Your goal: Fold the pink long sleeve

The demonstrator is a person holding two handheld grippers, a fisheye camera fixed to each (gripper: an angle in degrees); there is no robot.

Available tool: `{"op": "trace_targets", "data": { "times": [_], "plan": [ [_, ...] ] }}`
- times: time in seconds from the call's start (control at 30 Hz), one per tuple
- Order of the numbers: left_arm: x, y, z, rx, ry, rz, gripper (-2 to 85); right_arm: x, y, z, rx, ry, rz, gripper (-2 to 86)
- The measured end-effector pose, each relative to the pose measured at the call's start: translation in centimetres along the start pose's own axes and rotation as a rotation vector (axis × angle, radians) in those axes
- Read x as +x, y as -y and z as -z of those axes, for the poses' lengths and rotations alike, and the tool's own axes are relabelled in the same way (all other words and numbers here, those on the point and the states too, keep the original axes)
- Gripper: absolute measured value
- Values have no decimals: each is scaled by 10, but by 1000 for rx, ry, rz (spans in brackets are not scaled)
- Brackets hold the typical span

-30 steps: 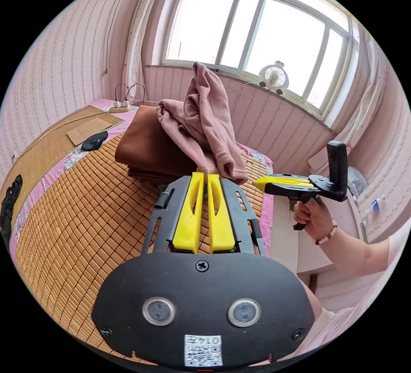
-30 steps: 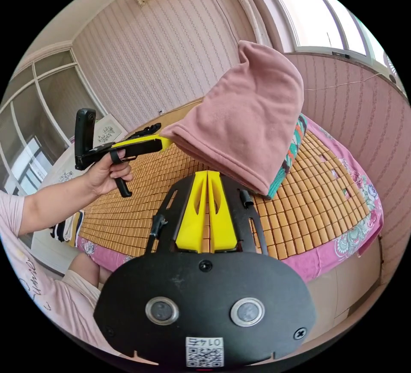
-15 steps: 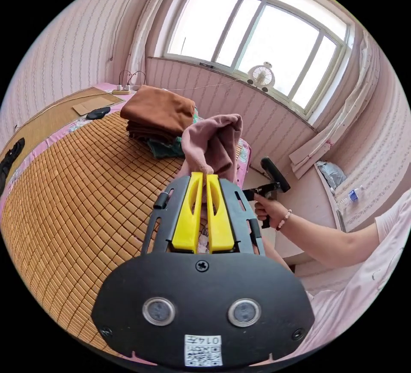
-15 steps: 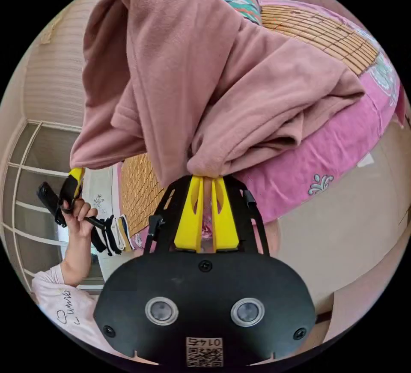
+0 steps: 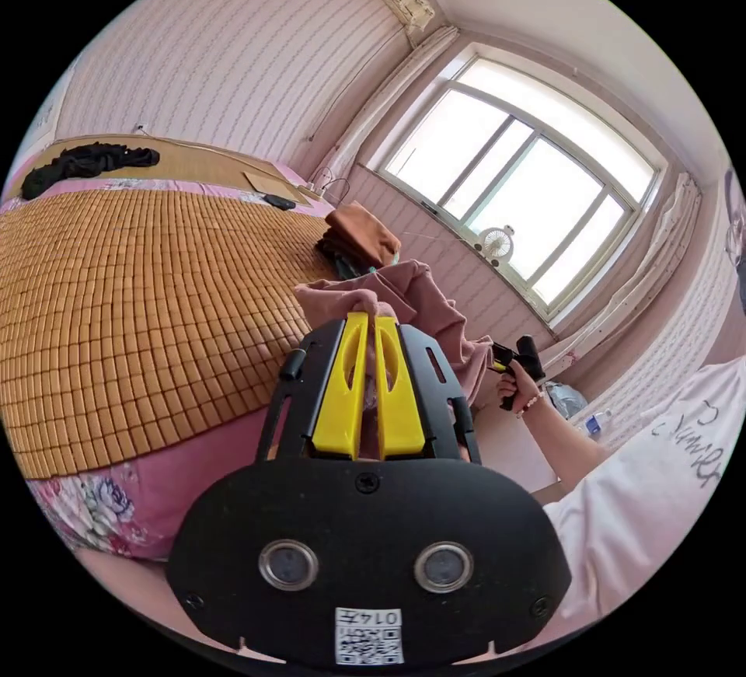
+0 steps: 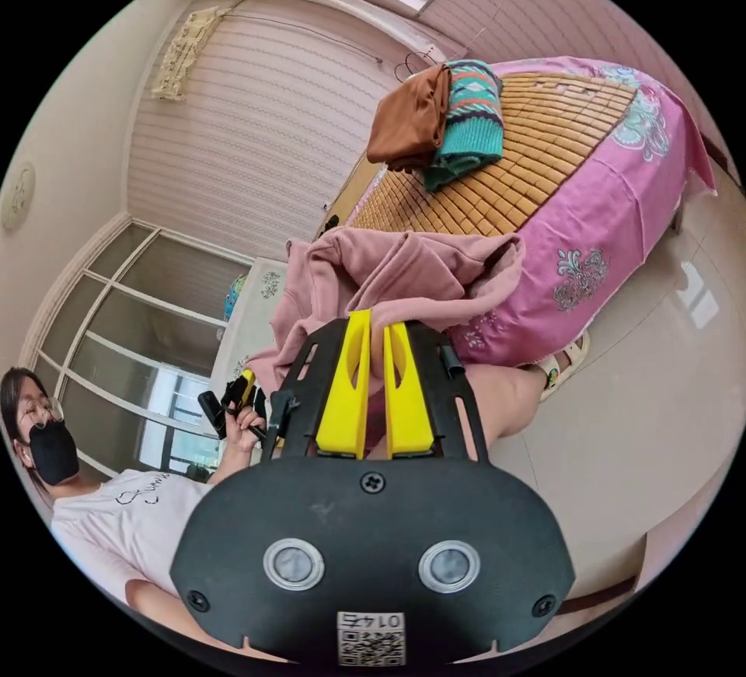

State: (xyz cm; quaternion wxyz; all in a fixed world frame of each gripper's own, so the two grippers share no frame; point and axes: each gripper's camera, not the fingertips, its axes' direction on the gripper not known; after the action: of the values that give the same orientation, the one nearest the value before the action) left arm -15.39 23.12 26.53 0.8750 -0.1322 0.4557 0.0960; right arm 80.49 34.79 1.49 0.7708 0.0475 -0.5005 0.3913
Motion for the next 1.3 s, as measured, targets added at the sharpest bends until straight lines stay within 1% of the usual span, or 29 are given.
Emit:
{"op": "trace_targets", "data": {
  "times": [0.1,0.2,0.3,0.37,0.57,0.63,0.67,0.73,0.77,0.8,0.87,0.93,0.97,1.03,1.07,1.1,1.23,1.3],
  "plan": [
    [-13,-36,42,27,-17,55,-10,8,-40,-10,-66,0,-51,10],
    [-14,-61,80,42,14,31,-10,1,-67,-14,-133,-44,-33,12],
    [-16,-82,105,38,-12,6,-10,-5,-93,-9,-155,-106,-16,14],
    [-20,-94,116,35,-26,19,-10,-2,-109,-7,-152,-113,-38,16],
    [-22,-129,138,36,-78,45,-10,16,-150,-15,-159,-83,-146,21],
    [-20,-140,148,41,-59,63,-10,21,-156,-22,-199,-42,-166,20],
    [-21,-143,151,41,-56,72,-10,21,-160,-25,-201,10,-156,19],
    [-21,-150,165,44,-50,100,-10,16,-163,-22,-166,104,-119,18],
    [-21,-151,169,49,-53,106,-10,8,-164,-18,-137,181,-86,17],
    [-20,-152,178,65,-63,107,-10,-3,-164,-14,-118,253,-36,16],
    [-14,-152,197,125,-80,89,-10,-29,-161,-7,-113,314,78,15],
    [-7,-151,234,255,-107,64,-10,-60,-161,2,-108,325,198,14],
    [-6,-150,245,286,-109,63,-10,-80,-163,9,-104,343,274,14],
    [-5,-154,291,412,-125,75,-10,-107,-168,20,-100,410,385,13],
    [-4,-156,303,443,-133,77,-10,-122,-173,27,-95,471,452,13],
    [-2,-162,328,512,-138,73,-10,-136,-178,34,-92,536,513,13],
    [27,-186,400,710,-77,-15,-10,-170,-189,41,-117,601,617,11],
    [45,-195,420,750,-43,-61,-10,-193,-201,38,-154,595,694,10]
  ]
}}
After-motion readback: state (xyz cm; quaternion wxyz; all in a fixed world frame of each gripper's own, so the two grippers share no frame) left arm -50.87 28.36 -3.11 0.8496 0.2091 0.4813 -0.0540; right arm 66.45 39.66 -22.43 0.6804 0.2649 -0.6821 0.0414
